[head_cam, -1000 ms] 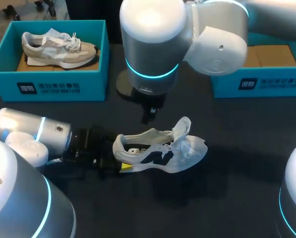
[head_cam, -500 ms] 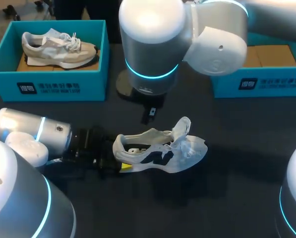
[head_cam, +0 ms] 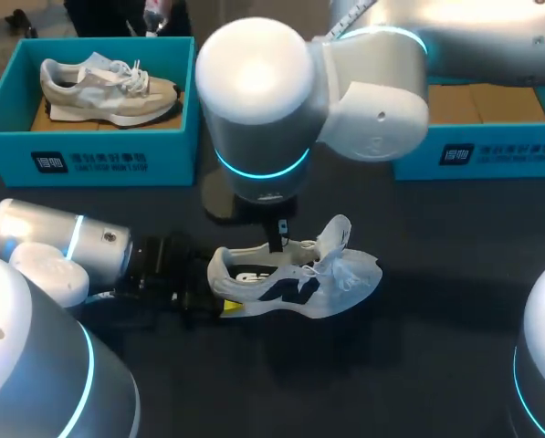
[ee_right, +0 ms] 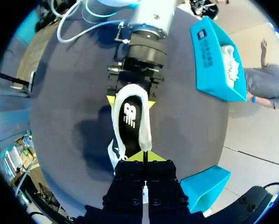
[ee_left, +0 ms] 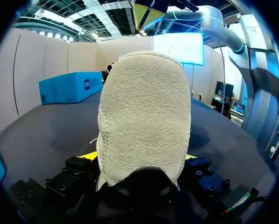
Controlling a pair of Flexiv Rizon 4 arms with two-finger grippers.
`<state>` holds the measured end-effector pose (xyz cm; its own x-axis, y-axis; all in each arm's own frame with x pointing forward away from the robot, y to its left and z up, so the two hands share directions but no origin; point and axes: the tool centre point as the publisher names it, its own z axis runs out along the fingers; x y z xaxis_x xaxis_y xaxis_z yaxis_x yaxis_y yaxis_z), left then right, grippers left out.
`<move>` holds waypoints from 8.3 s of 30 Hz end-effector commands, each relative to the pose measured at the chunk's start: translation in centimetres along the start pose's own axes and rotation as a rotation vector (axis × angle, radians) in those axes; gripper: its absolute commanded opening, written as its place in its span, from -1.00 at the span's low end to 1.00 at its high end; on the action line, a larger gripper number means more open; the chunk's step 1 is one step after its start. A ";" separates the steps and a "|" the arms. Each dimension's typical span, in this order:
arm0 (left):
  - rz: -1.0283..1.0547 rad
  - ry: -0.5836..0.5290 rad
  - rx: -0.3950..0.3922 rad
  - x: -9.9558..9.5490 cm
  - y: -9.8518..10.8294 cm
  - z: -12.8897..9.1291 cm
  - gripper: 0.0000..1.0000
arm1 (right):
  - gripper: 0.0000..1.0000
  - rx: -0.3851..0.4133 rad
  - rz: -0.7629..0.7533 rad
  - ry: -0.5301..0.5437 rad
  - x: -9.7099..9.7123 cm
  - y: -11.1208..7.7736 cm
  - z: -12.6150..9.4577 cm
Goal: Take the shoe out of the shoebox, open the shoe tongue, remove and reinsert the insole, then place the shoe into the shoebox
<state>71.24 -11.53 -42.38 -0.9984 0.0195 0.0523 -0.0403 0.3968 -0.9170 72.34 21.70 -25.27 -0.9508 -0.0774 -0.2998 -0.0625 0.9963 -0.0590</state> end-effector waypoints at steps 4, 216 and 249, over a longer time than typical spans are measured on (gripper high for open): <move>0.000 0.000 -0.001 0.0 0.0 -0.1 -1.00 | -1.00 0.004 0.002 0.006 -0.2 0.2 0.1; 0.000 0.000 -0.001 0.0 0.0 -0.1 -1.00 | -1.00 -0.400 -0.245 0.444 -1.1 3.4 5.4; 0.000 0.000 -0.001 0.0 0.0 -0.1 -1.00 | -1.00 -0.534 -0.470 0.672 -1.3 5.7 3.1</move>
<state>71.27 -11.37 -42.35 -0.9984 0.0197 0.0524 -0.0403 0.3965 -0.9171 73.95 26.50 -28.07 -0.7660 -0.5944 0.2448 -0.4482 0.7668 0.4596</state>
